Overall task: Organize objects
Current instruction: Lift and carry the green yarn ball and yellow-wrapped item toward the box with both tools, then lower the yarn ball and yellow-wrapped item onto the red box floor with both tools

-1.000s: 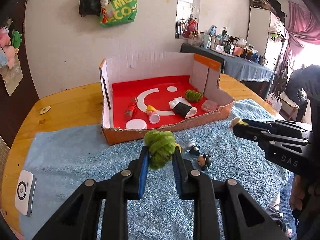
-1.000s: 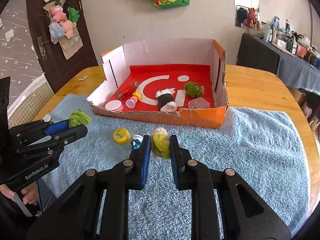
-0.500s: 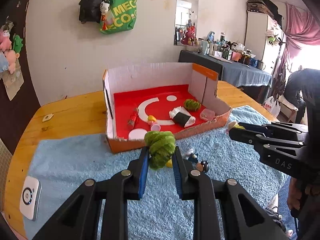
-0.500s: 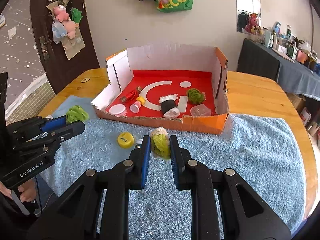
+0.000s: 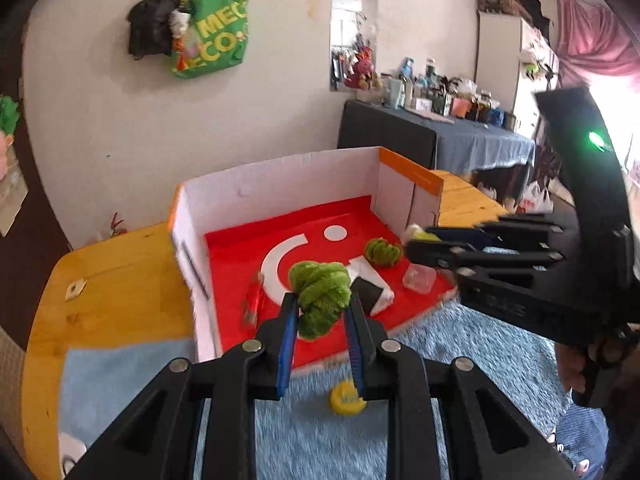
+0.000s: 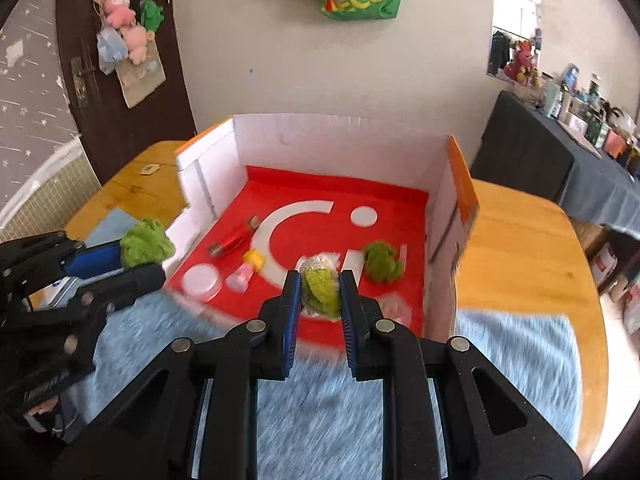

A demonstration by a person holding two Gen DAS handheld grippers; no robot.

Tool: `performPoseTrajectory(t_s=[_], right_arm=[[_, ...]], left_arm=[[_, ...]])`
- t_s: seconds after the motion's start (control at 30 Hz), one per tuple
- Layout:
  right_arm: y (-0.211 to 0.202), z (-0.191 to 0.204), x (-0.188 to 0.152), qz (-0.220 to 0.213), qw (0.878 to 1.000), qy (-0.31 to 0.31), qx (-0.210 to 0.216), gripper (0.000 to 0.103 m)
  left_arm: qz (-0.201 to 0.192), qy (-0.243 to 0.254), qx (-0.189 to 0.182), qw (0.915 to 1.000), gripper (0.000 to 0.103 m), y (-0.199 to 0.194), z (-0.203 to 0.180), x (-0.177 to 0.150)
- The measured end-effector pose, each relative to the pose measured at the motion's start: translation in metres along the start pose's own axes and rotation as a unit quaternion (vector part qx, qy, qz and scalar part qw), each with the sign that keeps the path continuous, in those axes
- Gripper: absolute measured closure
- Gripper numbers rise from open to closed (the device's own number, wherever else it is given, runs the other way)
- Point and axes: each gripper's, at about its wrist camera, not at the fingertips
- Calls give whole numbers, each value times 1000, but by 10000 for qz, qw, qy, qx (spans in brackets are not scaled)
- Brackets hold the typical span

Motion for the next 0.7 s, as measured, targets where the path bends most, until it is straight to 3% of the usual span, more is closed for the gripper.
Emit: performPoseTrajectory(t_s=[0.3,0.7], right_arm=[[69,-24,59,770,9968,-76,-185,85],[135,-35,68,1628,9857,-44,-440,85]], left_arm=[[627,229,252,9975,79,75,13,57],[1776,-127,141,9839,79,174,46,71]])
Point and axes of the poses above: each gripper's, at about its wrist camera, not at the fingertips, and y roughly the way its jaws point, z to its left, x to its top, and after that the axes turned 3 degrees about -y, right-handed
